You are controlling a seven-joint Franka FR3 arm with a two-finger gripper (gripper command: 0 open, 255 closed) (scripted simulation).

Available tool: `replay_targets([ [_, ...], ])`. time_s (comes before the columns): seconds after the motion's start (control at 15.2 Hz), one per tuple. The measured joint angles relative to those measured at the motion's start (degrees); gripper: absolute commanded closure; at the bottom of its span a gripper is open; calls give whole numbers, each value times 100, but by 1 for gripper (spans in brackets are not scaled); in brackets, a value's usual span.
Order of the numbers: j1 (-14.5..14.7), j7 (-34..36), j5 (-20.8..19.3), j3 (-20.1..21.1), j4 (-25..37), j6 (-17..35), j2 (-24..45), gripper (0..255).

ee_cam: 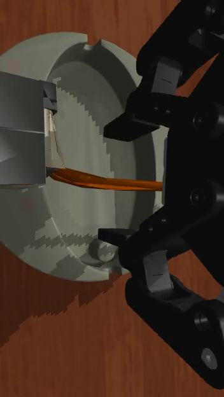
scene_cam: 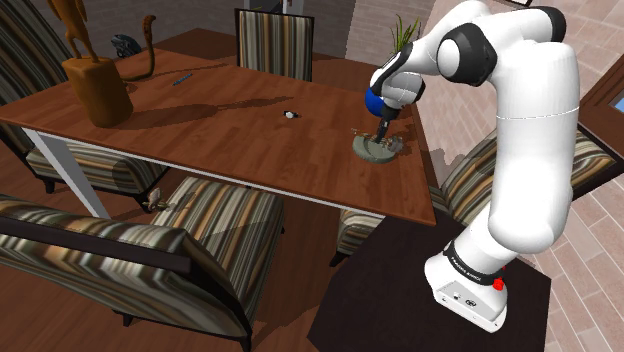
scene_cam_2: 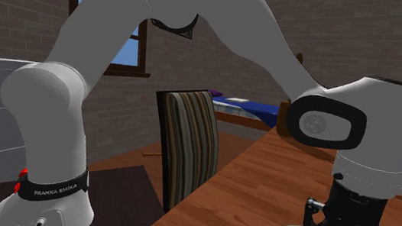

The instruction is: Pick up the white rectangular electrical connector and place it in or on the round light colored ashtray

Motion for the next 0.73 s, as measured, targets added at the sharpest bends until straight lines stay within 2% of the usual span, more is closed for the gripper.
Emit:
replay_targets([
  [0.26,-1,-1,0,0,0,0,1,0],
  [0.73,204,255,-420,-320,25,-434,-482,0],
])
